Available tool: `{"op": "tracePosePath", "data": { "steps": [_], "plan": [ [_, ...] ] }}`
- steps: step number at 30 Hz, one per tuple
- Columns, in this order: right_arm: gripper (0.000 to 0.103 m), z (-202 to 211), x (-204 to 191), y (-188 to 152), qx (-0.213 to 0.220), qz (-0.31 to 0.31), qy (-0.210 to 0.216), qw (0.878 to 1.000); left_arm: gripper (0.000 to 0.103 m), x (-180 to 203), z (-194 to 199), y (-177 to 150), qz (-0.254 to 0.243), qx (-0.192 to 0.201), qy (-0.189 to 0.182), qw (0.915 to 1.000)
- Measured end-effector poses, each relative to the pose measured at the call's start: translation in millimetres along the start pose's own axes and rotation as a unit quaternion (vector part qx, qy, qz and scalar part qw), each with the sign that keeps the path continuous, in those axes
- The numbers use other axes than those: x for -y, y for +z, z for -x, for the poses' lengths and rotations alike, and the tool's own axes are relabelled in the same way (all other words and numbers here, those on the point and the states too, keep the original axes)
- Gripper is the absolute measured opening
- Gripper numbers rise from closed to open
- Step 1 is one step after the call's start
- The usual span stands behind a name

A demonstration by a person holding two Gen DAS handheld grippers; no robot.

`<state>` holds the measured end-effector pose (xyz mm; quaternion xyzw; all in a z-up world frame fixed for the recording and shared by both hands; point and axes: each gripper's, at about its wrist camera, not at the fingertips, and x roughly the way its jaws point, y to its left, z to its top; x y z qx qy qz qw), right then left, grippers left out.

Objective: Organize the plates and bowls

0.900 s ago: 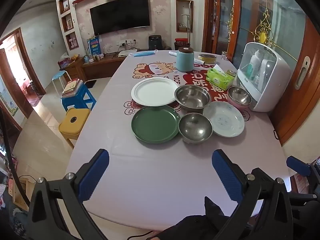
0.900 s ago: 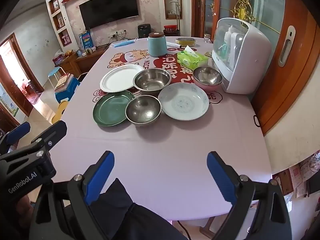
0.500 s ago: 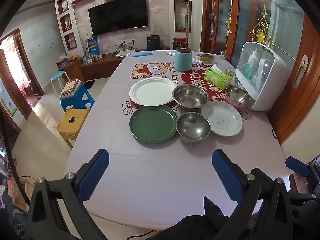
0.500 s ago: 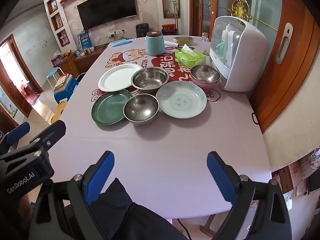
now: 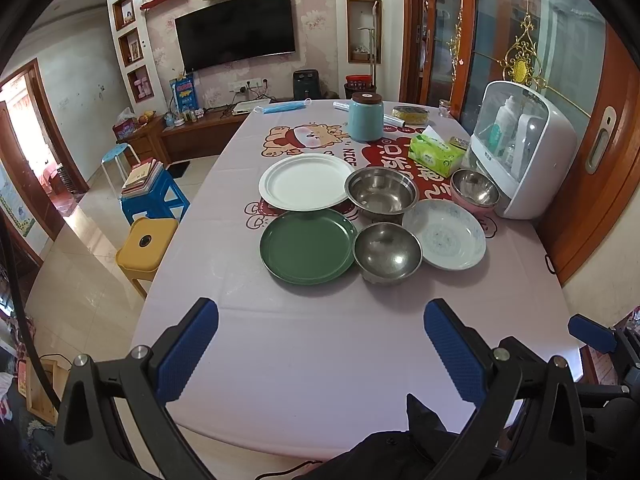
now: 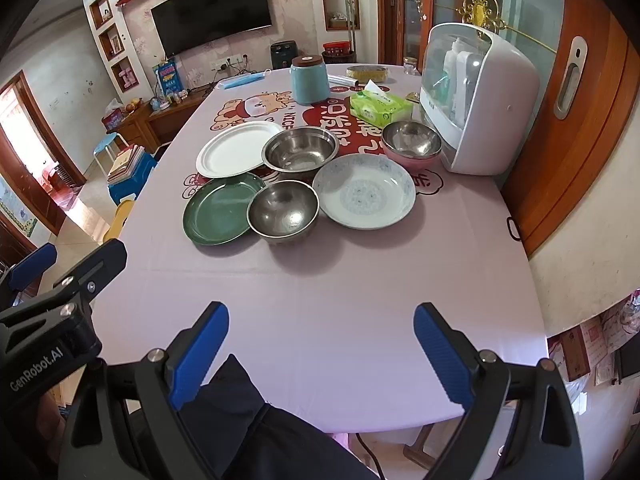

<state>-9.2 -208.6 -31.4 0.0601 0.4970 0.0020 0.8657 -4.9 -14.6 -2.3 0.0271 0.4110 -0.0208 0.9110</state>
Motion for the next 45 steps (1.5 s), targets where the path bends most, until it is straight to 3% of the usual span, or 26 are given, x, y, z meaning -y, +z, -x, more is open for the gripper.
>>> {"op": "tracePosePath", "data": {
  "steps": [25,45],
  "plan": [
    [0.095,-13,3,13,-0.013,0.009,0.019,1.000,0.102,-11,-13,1,0.010,-0.020,0.016,0.9996],
    [0.095,-36,40,35,-0.030,0.039,0.069,0.996,0.102,16,-35,3,0.073,-0.048,0.025,0.9959]
  ]
}}
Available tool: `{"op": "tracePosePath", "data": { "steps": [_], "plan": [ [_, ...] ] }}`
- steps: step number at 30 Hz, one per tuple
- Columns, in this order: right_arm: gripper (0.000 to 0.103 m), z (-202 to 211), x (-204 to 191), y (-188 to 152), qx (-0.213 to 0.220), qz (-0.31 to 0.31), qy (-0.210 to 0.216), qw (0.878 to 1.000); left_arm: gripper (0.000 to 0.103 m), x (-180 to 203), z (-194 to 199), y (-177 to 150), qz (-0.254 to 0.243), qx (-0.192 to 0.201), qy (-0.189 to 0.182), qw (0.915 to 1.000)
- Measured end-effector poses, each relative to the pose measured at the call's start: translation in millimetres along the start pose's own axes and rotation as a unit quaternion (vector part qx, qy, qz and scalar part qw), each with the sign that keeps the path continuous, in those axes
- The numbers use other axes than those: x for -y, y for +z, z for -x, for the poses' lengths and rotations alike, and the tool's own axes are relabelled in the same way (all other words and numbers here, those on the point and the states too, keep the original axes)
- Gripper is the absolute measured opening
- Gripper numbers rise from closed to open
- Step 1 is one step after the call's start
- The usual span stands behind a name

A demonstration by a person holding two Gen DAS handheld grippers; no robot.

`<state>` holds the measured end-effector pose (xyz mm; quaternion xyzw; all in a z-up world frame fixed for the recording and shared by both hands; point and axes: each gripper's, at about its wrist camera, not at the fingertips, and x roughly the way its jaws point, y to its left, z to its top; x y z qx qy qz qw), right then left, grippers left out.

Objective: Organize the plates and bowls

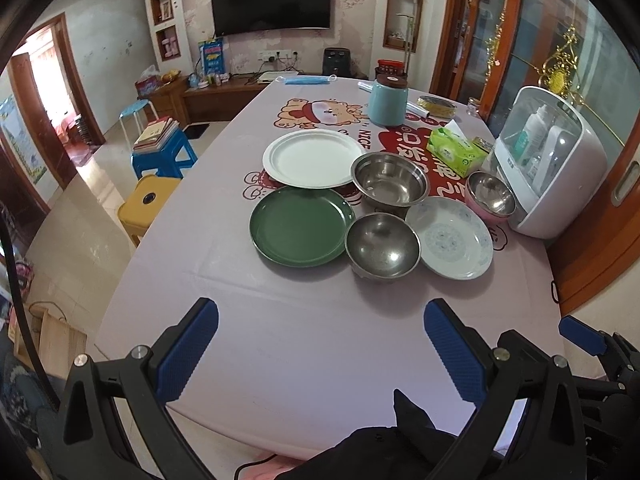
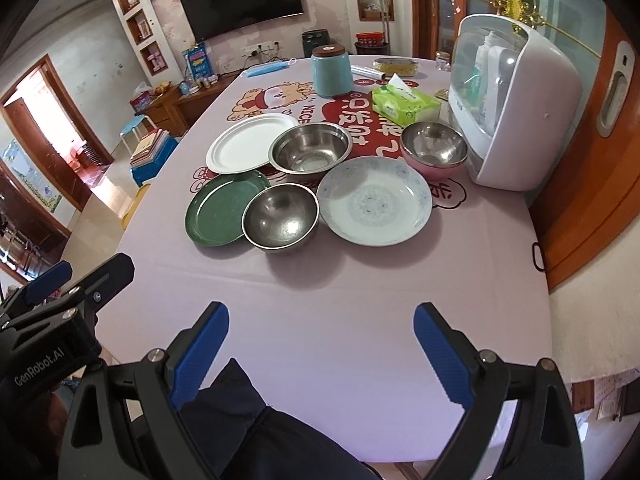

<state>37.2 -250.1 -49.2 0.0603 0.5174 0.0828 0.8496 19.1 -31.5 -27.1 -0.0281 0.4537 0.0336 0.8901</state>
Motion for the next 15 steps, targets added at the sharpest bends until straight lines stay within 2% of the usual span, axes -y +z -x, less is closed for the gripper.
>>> {"op": "tracePosePath", "data": {
  "steps": [8,15],
  "plan": [
    [0.095,-10,8,5,-0.009,-0.008,0.039,0.999,0.102,-3,-13,-1,0.018,-0.029,0.017,0.9993],
    [0.094,-17,2,7,-0.015,-0.020,0.045,0.999,0.102,-12,-27,5,0.015,-0.044,0.006,0.9989]
  ]
}}
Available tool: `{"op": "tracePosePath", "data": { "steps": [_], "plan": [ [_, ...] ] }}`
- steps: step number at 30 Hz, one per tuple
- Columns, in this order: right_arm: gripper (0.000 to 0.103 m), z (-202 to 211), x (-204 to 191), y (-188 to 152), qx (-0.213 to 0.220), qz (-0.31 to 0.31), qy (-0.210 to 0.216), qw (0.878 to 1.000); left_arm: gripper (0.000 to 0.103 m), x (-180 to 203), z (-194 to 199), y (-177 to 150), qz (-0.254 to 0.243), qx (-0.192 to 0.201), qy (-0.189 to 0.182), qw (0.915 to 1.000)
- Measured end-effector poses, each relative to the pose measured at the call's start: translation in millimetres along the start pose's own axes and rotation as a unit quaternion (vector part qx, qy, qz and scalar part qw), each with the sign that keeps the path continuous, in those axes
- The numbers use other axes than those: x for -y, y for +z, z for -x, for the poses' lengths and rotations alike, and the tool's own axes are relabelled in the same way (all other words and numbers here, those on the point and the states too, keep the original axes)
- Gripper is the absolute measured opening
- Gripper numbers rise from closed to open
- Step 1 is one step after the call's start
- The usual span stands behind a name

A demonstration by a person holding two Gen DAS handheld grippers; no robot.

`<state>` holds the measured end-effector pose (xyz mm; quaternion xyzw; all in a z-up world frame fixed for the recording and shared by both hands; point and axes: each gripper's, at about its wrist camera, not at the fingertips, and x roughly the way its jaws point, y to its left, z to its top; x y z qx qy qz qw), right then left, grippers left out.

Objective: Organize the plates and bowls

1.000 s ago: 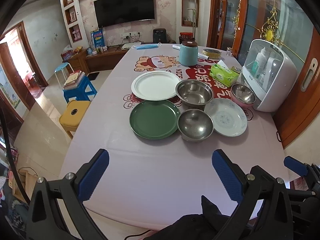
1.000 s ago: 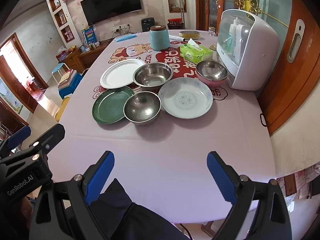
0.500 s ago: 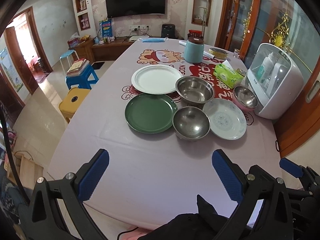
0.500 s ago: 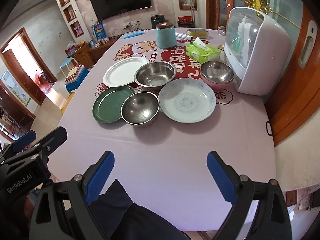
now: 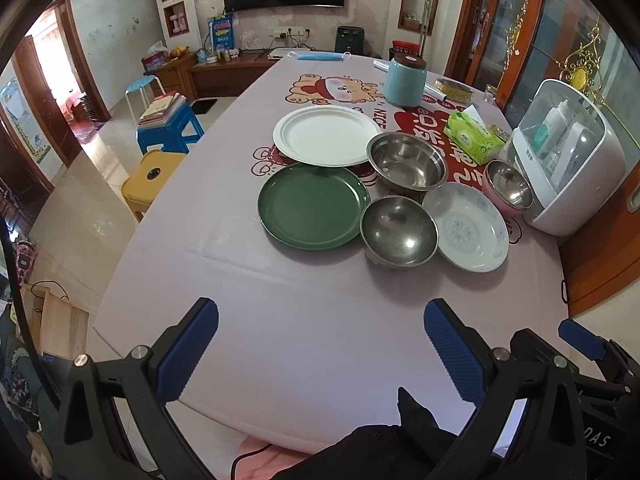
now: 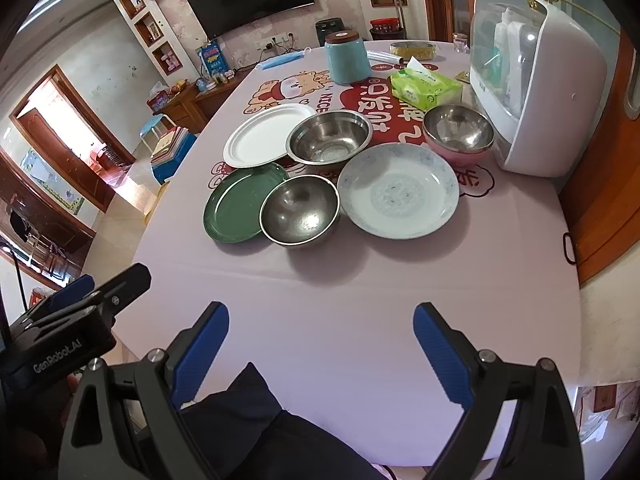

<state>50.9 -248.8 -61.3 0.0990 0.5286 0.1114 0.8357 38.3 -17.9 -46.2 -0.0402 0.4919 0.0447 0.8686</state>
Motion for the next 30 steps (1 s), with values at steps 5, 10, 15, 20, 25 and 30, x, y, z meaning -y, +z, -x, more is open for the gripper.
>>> {"op": "tracePosePath", "data": {
  "steps": [5,10,15,20,25,30],
  "plan": [
    [0.094,-8,-11,7,0.005,-0.021,-0.005,1.000,0.102,-11,-14,13,-0.023,-0.009,0.006,0.9997],
    [0.094,-21,-33,14,-0.001,-0.031,-0.008,0.999,0.102,-34,-31,32,-0.038,-0.023,0.010,0.9990],
    [0.094,-38,-58,25,0.000,-0.042,-0.006,0.999,0.102,-59,-50,56,-0.059,-0.031,0.009,0.9977],
    [0.094,-55,-88,38,0.008,-0.037,-0.002,0.999,0.102,-83,-69,82,-0.084,-0.034,0.007,0.9958],
    [0.094,-74,-111,53,0.016,-0.035,-0.002,0.999,0.101,-107,-92,110,-0.097,-0.051,0.002,0.9940],
    [0.094,-93,-127,71,0.023,-0.042,-0.006,0.999,0.101,-130,-117,141,-0.102,-0.060,-0.010,0.9929]
  ]
}}
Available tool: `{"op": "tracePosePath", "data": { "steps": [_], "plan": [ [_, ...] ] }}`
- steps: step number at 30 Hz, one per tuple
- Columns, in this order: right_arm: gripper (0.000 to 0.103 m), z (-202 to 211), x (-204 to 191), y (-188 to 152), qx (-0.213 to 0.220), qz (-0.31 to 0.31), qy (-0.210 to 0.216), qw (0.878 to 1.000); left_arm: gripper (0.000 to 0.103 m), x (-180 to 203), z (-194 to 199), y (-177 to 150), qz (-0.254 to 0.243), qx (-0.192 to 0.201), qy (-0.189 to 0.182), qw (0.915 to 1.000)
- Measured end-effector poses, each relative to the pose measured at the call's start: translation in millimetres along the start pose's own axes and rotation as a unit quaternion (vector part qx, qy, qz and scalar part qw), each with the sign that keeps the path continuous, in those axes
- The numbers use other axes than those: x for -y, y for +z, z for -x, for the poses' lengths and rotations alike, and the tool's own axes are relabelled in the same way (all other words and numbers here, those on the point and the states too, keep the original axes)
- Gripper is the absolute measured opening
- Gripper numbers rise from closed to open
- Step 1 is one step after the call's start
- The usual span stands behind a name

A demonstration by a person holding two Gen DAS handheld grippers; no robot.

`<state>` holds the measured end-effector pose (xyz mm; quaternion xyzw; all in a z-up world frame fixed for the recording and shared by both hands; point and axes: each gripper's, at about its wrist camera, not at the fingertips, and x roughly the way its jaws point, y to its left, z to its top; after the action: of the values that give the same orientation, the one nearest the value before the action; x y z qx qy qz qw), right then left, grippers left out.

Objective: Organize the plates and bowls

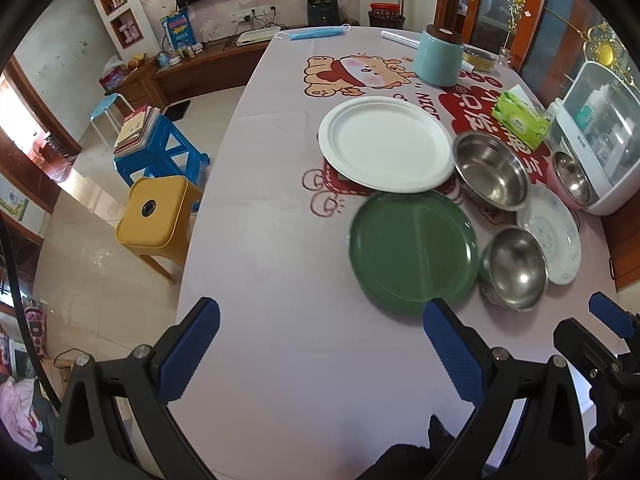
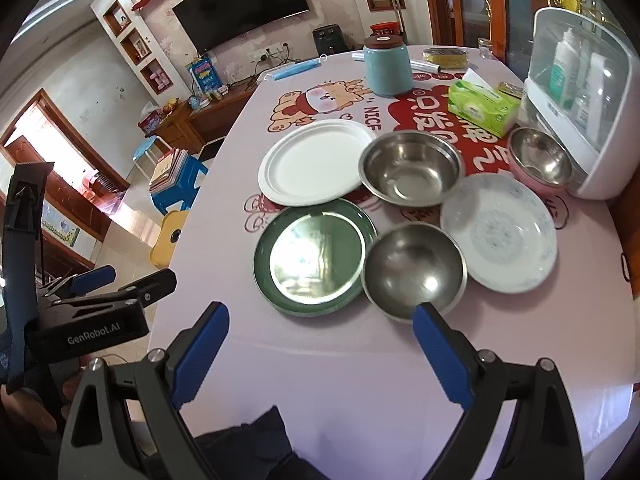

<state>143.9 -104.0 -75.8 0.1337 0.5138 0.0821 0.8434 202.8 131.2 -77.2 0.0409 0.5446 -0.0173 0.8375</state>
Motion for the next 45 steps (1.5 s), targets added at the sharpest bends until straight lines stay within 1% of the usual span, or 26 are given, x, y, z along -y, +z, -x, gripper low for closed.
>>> {"op": "tracePosePath", "data": {
  "steps": [6,11,20,23,29,34,37,41,45],
  "plan": [
    [0.094,-24,-10,25,0.007,-0.025,0.011,1.000,0.101,-28,-21,31,-0.001,-0.004,-0.015,0.9999],
    [0.094,-49,-15,47,0.002,-0.046,0.022,0.999,0.101,-52,-46,63,0.013,-0.008,-0.032,0.9994],
    [0.094,-95,-4,75,-0.018,-0.109,0.031,0.993,0.101,-78,-84,109,0.018,0.003,-0.034,0.9993],
    [0.094,-111,3,82,-0.025,-0.134,0.030,0.990,0.098,-84,-100,125,0.013,0.001,-0.037,0.9992],
    [0.090,-141,15,94,-0.043,-0.176,0.038,0.983,0.098,-83,-131,153,-0.012,-0.005,-0.045,0.9989],
    [0.089,-164,20,97,-0.056,-0.199,0.034,0.978,0.098,-78,-152,171,-0.034,-0.006,-0.052,0.9980],
    [0.087,-174,23,98,-0.059,-0.207,0.023,0.976,0.098,-74,-163,178,-0.036,-0.005,-0.066,0.9972],
    [0.083,-189,25,99,-0.063,-0.205,0.007,0.977,0.098,-67,-178,182,-0.042,-0.001,-0.077,0.9961],
    [0.082,-200,26,100,-0.065,-0.201,-0.011,0.977,0.098,-62,-197,184,-0.048,-0.003,-0.088,0.9949]
  ]
}}
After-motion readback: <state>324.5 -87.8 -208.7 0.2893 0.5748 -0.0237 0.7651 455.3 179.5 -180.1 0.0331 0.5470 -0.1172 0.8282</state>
